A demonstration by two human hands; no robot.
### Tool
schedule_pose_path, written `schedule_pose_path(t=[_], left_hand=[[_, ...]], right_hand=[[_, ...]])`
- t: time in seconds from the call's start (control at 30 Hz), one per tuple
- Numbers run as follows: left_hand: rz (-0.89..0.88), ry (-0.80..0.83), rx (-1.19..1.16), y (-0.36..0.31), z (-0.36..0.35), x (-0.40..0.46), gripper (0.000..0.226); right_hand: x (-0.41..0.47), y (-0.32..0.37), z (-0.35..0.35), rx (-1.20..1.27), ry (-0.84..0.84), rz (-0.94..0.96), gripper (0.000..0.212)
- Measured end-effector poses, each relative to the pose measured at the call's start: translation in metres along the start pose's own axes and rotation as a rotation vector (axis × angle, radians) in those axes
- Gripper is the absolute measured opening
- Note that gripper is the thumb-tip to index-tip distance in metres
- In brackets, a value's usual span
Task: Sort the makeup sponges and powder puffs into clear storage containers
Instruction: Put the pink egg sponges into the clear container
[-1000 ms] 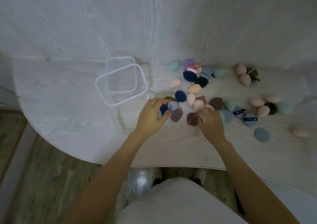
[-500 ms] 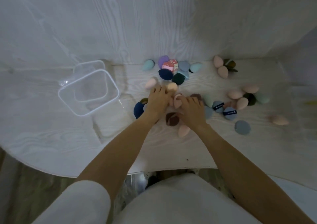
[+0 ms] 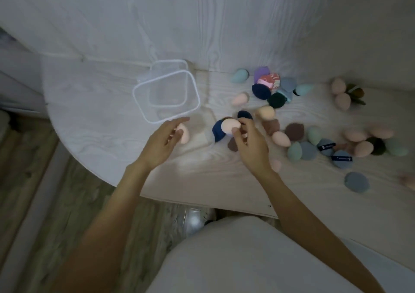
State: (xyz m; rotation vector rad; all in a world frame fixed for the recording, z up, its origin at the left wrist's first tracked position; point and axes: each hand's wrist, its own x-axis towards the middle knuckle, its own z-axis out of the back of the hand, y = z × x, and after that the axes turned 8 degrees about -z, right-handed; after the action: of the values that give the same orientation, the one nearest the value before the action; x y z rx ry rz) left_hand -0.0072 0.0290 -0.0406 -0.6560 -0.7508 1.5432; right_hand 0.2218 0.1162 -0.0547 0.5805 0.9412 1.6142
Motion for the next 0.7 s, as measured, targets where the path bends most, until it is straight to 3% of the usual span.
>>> schedule_pose_path(t=[0.1,0.23,0.37,0.7], left_hand=[[-0.054,0.202,0.278,0.02,0.007,-0.01,0.022],[-0.183,0.217,0.593,0.027,0.009,-0.009,0.017],[-0.18,0.229,0.637,0.031,0.009,-0.01,0.018],[-0.158,0.272,0.556,0.041,0.012,-0.038,0.029]], right_hand=[[-0.004,0.01,-0.022,0.003,0.071,0.078,0.024],[-0.006,0.022,-0.043,-0.106,0.144,0.182,0.023],[-0.007,0.025,-0.053,-0.252,0.174,0.243,0.025],[-0.005,0.027,-0.063,-0.36,0.12,0.218,0.026]])
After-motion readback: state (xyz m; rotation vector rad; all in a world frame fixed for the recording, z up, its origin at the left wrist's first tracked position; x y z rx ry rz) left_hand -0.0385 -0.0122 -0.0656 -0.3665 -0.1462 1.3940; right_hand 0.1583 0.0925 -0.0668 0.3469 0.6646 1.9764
